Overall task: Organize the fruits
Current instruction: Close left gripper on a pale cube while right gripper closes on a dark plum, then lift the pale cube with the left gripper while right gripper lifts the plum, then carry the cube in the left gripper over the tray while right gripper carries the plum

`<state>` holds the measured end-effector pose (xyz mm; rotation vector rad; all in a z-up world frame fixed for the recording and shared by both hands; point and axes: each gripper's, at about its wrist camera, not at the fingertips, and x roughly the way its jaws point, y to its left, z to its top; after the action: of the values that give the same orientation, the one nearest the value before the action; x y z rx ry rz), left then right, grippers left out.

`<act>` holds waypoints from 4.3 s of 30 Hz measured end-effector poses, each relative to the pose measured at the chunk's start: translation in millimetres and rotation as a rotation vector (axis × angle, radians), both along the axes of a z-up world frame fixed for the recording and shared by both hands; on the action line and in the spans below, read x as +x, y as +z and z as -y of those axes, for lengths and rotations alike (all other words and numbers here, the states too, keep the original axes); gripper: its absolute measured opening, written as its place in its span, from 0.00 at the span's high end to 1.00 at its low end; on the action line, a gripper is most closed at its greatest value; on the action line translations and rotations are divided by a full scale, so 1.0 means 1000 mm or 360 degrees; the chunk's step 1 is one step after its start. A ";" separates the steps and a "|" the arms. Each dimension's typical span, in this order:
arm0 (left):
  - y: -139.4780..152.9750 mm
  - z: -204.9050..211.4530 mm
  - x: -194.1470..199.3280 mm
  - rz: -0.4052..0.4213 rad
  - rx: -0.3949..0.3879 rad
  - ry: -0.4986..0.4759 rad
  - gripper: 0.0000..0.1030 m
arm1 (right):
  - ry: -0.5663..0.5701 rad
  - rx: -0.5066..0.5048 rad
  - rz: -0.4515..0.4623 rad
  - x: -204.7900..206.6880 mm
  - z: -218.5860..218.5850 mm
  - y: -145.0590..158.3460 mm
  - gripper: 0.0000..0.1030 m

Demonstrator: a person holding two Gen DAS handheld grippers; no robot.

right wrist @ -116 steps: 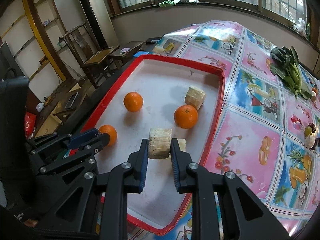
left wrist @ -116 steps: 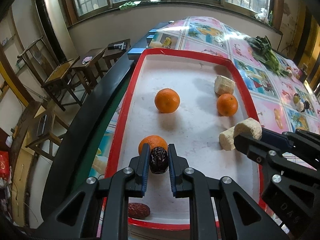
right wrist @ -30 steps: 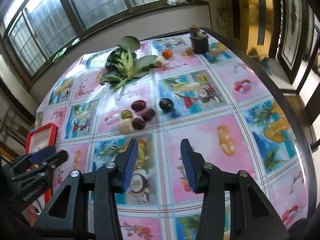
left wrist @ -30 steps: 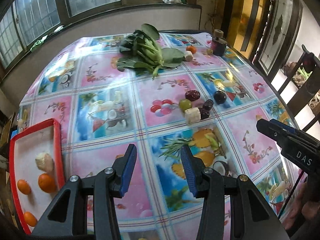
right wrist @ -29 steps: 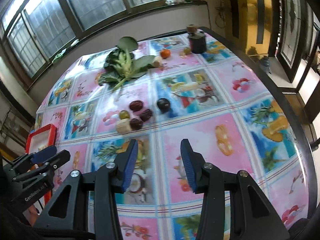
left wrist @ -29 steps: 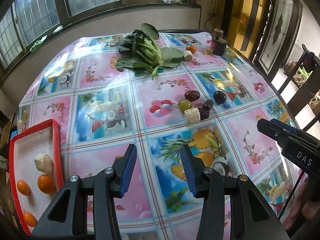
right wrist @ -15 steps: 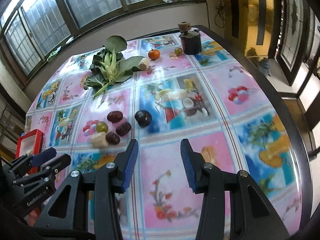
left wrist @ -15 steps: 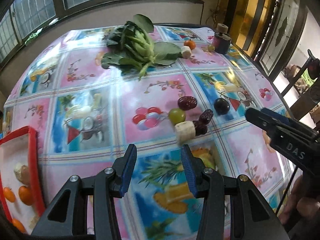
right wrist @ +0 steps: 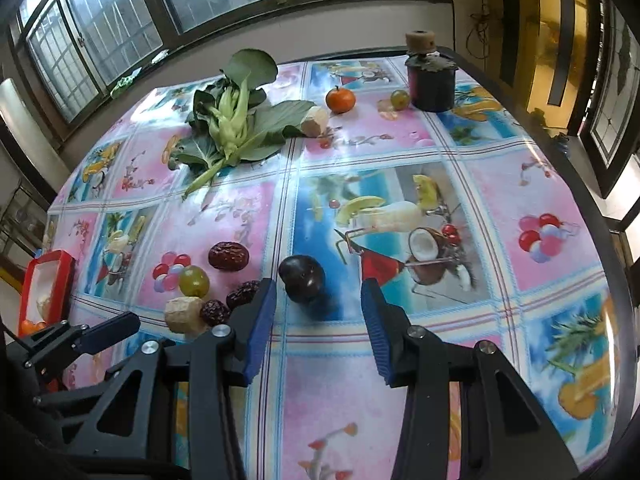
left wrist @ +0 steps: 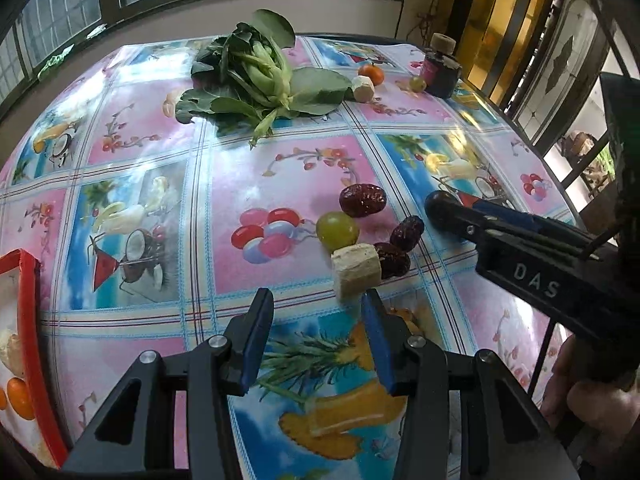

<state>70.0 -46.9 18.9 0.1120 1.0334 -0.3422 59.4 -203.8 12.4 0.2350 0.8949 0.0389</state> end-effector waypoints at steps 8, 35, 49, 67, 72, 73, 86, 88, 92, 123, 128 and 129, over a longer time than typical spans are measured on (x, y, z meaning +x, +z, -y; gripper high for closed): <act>-0.002 0.007 0.006 0.0007 -0.0032 -0.0006 0.56 | 0.0017 -0.0024 -0.0025 0.013 -0.003 -0.009 0.56; -0.006 0.014 0.016 0.0055 -0.0039 0.0003 0.77 | 0.0010 -0.0001 -0.0003 -0.001 0.006 -0.007 0.76; 0.001 0.012 0.007 0.0102 0.0041 0.0058 0.77 | -0.0001 0.0004 -0.0001 -0.001 0.006 -0.007 0.76; 0.019 0.013 -0.012 0.0208 0.0136 0.0119 0.77 | -0.0018 0.0004 0.0028 -0.016 -0.001 0.004 0.76; 0.020 0.013 -0.015 0.0221 0.0176 0.0132 0.77 | -0.0021 0.0008 0.0032 -0.020 -0.004 0.006 0.76; 0.021 0.013 -0.016 0.0219 0.0176 0.0132 0.77 | -0.0019 0.0008 0.0032 -0.021 -0.005 0.007 0.76; 0.024 0.012 -0.021 0.0227 0.0187 0.0129 0.77 | -0.0028 0.0003 0.0033 -0.026 -0.009 0.008 0.76; 0.024 0.011 -0.021 0.0228 0.0185 0.0130 0.77 | -0.0025 0.0006 0.0032 -0.026 -0.011 0.008 0.76; 0.026 0.009 -0.021 0.0229 0.0188 0.0137 0.77 | -0.0023 0.0007 0.0036 -0.026 -0.012 0.009 0.76; 0.054 -0.046 -0.044 0.0267 0.0129 0.0288 0.77 | 0.0096 0.0012 0.0125 -0.035 -0.048 0.039 0.76; 0.068 -0.083 -0.057 0.0294 0.0135 0.0391 0.77 | 0.0195 0.0018 0.0169 -0.039 -0.079 0.054 0.76; 0.070 -0.091 -0.059 0.0299 0.0135 0.0413 0.77 | 0.0230 0.0012 0.0180 -0.039 -0.090 0.057 0.76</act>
<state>11.1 43.9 89.2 0.0831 0.8640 -0.0507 20.3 -114.0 69.0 0.1730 0.7981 0.1880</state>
